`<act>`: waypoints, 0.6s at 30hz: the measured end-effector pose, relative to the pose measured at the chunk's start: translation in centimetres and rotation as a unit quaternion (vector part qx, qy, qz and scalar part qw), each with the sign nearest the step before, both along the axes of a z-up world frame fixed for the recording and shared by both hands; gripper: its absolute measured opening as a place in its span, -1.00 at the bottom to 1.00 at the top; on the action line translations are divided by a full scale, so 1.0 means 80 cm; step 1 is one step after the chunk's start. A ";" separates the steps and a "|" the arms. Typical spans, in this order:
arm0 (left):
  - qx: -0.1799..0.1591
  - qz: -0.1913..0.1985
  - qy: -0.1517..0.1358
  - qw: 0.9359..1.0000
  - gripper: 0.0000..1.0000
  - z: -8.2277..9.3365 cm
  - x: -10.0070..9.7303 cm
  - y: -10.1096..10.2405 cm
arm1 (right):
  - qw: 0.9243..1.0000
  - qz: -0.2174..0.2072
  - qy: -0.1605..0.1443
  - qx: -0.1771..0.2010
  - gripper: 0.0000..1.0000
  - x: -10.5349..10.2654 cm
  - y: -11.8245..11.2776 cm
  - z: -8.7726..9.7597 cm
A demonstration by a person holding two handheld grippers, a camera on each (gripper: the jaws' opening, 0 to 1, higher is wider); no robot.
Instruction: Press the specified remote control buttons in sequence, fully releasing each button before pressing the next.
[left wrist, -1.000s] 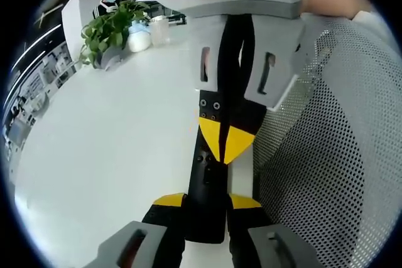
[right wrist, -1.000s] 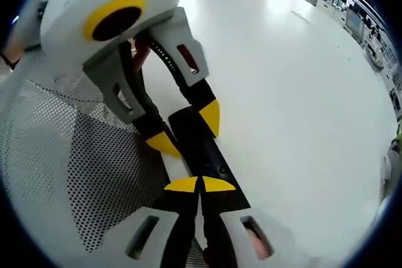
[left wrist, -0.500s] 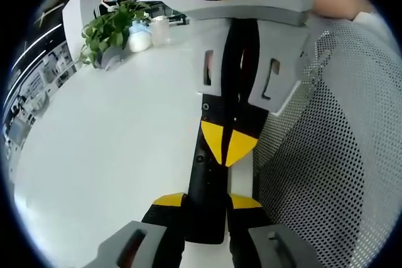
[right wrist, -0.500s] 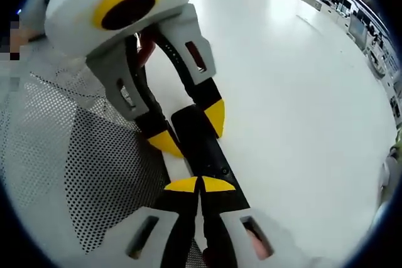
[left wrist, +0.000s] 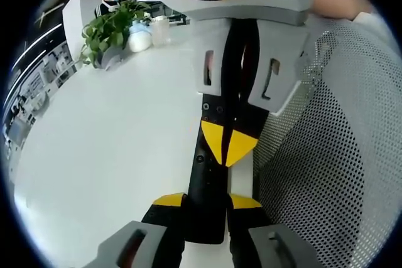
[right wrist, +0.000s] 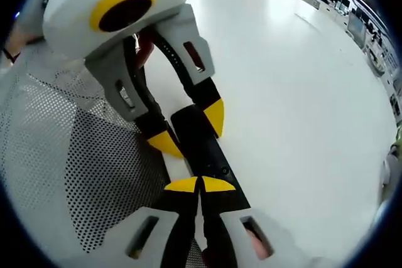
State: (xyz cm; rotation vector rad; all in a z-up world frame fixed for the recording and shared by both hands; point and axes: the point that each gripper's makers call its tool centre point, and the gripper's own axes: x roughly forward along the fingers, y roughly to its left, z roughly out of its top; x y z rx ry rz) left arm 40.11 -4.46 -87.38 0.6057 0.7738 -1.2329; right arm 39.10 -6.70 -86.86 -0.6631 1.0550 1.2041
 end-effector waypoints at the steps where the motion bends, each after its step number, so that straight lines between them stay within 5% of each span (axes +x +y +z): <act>1: 0.000 0.000 0.000 1.000 -0.49 0.000 0.000 0.000 | 1.000 0.000 0.000 0.000 -1.00 0.000 0.000 0.000; 18: 0.000 0.000 0.000 1.000 -0.49 0.000 -0.001 0.000 | 1.000 -0.007 0.007 -0.005 -1.00 -0.001 0.000 0.001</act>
